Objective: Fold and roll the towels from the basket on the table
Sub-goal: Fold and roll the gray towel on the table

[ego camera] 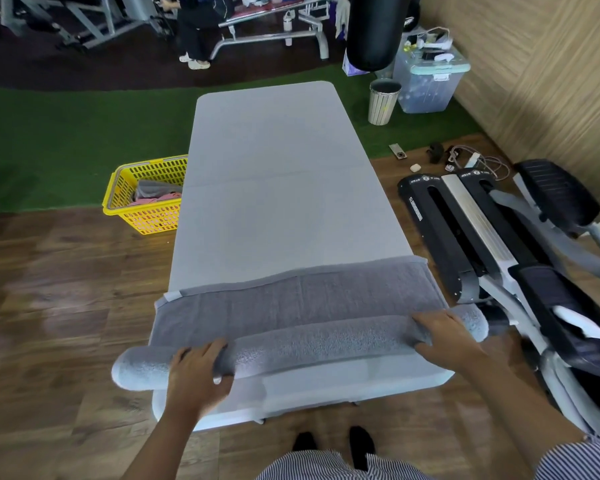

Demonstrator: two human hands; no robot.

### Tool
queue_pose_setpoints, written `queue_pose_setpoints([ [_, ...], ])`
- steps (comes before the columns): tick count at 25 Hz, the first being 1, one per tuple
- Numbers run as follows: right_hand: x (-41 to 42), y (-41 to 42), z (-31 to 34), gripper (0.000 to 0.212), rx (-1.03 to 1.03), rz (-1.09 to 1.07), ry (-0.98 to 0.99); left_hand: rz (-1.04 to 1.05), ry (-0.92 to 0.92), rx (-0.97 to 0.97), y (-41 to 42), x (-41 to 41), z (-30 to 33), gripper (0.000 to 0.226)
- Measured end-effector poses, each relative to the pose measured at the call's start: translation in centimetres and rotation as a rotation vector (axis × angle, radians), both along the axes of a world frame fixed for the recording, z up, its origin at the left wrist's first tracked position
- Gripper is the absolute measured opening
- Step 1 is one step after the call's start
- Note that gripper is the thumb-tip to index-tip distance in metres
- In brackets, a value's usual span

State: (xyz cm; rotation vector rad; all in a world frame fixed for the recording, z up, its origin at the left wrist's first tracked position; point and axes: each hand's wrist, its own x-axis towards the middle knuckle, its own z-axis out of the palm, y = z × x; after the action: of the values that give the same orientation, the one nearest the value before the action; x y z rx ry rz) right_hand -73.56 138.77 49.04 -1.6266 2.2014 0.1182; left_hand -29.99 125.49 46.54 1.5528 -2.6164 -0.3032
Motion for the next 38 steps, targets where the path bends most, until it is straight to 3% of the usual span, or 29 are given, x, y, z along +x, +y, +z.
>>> queue_pose_setpoints([
  [5, -0.8, -0.2, 0.8, 0.039, 0.102, 0.029, -0.028, -0.071, 0.080, 0.021, -1.2, 1.0, 0.4, 0.047],
  [10, -0.5, -1.1, 0.3, 0.036, -0.188, -0.058, 0.010, -0.030, 0.145, -0.090, -1.4, -0.1, 0.4, 0.043],
  [14, -0.2, -0.2, -0.3, 0.054, -0.064, -0.015, -0.029, -0.010, 0.023, -0.049, -1.1, -0.4, -0.7, 0.062],
  [16, -0.6, -0.1, -0.1, 0.062, -0.050, 0.032, -0.004, 0.028, 0.018, -0.038, -0.9, -0.8, -0.3, 0.058],
  [21, -1.6, 0.0, 0.4, 0.036, 0.052, -0.003, -0.043, -0.055, 0.045, -0.038, -0.2, -0.8, 0.9, 0.037],
  [25, -2.6, -0.5, 0.6, 0.043, 0.155, 0.004, -0.092, -0.139, 0.061, -0.057, -1.1, -0.1, 1.1, 0.037],
  [29, -2.1, -1.7, 0.8, 0.033, -0.155, -0.003, 0.010, -0.030, 0.076, -0.086, -2.2, -0.1, 1.1, 0.045],
  [31, -1.5, -1.9, 1.1, 0.028, -0.207, 0.022, 0.105, 0.001, 0.091, -0.105, -1.9, -0.3, 1.0, 0.041],
  [38, -1.5, -1.6, 1.5, 0.056, 0.036, 0.060, 0.042, -0.121, 0.064, -0.092, -2.5, 1.3, 0.6, 0.052],
])
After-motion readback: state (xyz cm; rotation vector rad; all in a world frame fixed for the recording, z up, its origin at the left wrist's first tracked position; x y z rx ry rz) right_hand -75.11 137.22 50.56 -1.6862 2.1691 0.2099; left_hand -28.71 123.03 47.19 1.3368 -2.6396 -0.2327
